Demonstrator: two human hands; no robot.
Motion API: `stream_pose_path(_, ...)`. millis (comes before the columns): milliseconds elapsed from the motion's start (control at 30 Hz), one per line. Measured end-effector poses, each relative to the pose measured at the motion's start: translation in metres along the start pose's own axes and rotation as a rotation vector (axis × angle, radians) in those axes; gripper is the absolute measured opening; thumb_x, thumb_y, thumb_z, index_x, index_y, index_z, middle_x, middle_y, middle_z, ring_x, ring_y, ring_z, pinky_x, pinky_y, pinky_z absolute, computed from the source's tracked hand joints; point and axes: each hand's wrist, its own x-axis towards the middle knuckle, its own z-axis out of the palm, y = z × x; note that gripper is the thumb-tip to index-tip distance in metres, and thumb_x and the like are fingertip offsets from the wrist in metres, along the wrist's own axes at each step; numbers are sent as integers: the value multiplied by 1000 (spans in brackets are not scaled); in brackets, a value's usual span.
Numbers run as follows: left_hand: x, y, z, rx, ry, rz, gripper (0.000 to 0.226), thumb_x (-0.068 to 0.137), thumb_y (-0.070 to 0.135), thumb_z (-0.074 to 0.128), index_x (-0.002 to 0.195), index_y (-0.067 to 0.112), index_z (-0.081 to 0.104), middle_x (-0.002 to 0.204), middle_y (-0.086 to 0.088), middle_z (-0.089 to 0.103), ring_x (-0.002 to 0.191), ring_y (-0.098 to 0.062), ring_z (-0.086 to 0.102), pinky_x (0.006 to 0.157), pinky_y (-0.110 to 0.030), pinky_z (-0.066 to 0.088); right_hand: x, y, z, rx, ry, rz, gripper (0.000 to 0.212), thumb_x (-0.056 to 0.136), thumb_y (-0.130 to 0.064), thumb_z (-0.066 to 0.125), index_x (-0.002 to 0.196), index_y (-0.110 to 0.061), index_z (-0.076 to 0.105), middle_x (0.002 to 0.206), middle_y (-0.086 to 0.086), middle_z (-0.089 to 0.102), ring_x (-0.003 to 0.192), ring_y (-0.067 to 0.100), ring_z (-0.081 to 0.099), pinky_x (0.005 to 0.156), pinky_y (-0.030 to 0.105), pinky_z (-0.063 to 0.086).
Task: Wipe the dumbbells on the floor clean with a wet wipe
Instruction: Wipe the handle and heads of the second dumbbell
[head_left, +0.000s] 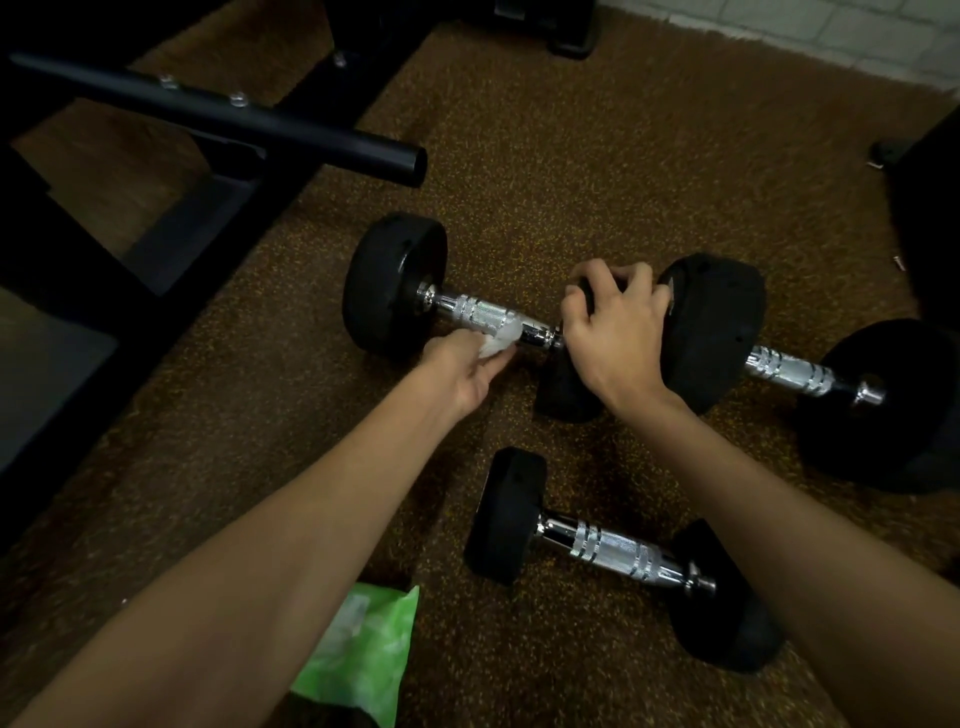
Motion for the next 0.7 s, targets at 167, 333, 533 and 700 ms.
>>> stream_pose_path(167, -20, 7, -1, 99, -3, 52, 28, 94, -12, 40, 120, -11, 50, 100, -16, 57, 86, -23, 60, 84, -34, 51, 2, 2, 1, 2, -1, -5, 32, 96, -33, 40, 118, -18, 58, 122, 15, 50, 121, 30, 41, 98, 35, 12)
stream_pose_path(333, -32, 13, -13, 446, 0, 342, 29, 96, 7, 48, 123, 3, 58, 109, -12, 65, 102, -24, 64, 86, -33, 54, 3, 0, -2, 34, -2, 2, 29, 97, -30, 41, 115, -17, 59, 121, 15, 50, 121, 29, 40, 98, 34, 10)
stream_pose_path(533, -15, 11, -20, 1186, -22, 1023, 46, 95, -2, 45, 139, 12, 46, 139, -8, 51, 131, -14, 44, 107, -16, 29, 1, 0, -2, 47, -9, 17, 32, 97, -32, 42, 120, -18, 58, 123, 15, 48, 122, 30, 38, 99, 35, 13)
stream_pose_path(700, -5, -15, -46, 1399, -209, 1073, 82, 79, -28, 41, 147, 15, 28, 157, -7, 21, 147, -15, 10, 119, -27, 9, 2, 1, 0, 28, 6, 6, 32, 97, -32, 41, 120, -17, 58, 123, 16, 49, 122, 29, 40, 99, 36, 11)
